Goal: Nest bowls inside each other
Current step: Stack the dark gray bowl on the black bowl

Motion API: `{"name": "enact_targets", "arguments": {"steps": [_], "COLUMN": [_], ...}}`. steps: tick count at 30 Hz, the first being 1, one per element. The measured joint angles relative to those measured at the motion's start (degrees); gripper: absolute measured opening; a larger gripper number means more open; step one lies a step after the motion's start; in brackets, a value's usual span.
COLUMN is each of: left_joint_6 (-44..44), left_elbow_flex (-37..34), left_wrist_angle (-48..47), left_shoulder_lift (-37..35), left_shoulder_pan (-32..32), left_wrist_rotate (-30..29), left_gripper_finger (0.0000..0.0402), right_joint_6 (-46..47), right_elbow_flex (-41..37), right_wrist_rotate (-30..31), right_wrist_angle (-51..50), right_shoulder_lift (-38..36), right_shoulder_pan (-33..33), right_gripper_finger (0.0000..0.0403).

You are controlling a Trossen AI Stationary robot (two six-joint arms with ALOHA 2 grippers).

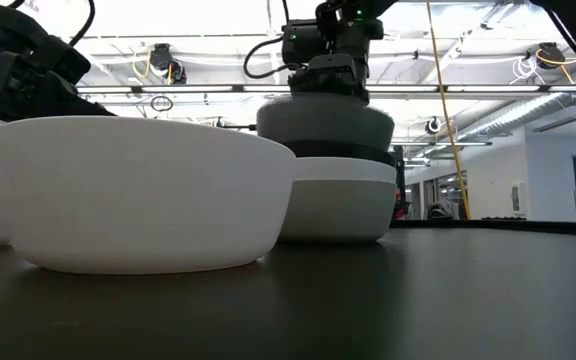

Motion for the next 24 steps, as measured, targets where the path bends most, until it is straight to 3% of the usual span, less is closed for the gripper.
{"name": "enact_targets", "arguments": {"steps": [24], "left_joint_6": [-0.51], "left_elbow_flex": [0.0], "left_wrist_angle": [0.0], "left_shoulder_lift": [0.0], "left_shoulder_pan": [0.0], "left_wrist_rotate": [0.28], "left_gripper_finger": [0.0243], "right_joint_6": [2.17], "right_elbow_flex": [0.04], "right_wrist_rotate": [2.83], "right_wrist_angle": [-3.18], "right_shoulder_lift": [5.01], "right_shoulder_pan": [1.62], "right_gripper_finger": [0.0001]}}
